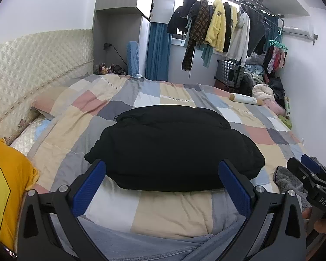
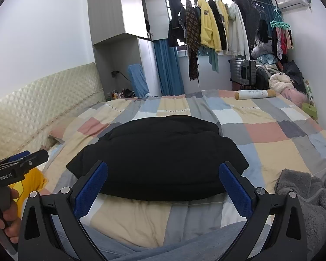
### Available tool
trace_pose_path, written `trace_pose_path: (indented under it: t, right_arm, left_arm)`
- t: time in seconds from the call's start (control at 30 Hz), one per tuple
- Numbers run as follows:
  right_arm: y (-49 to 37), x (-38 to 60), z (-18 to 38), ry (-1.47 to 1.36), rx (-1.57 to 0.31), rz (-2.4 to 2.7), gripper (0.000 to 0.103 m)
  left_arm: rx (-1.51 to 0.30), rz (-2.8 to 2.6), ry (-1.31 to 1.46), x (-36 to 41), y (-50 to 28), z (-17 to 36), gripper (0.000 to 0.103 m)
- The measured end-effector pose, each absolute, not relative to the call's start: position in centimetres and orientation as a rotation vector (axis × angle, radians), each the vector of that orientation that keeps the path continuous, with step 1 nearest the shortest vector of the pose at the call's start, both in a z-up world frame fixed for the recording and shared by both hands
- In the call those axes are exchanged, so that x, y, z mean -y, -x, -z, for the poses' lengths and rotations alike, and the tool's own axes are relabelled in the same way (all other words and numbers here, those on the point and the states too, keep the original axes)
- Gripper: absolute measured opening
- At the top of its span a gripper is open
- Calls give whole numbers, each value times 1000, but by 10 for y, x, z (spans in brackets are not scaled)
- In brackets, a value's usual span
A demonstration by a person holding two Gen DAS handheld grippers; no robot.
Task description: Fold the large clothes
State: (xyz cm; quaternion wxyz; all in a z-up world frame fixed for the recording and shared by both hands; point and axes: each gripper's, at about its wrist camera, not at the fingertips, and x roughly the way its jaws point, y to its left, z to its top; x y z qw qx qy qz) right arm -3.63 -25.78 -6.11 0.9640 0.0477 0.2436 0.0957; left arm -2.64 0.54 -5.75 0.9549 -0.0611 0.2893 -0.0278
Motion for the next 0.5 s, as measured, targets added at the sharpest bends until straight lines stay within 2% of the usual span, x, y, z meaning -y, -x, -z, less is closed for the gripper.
trace_pose_path:
  t: [0.5]
  right_arm:
    - [39, 262, 62, -100, -487, -184, 103]
  left_arm:
    - [-594, 56, 120, -1, 25, 59, 103]
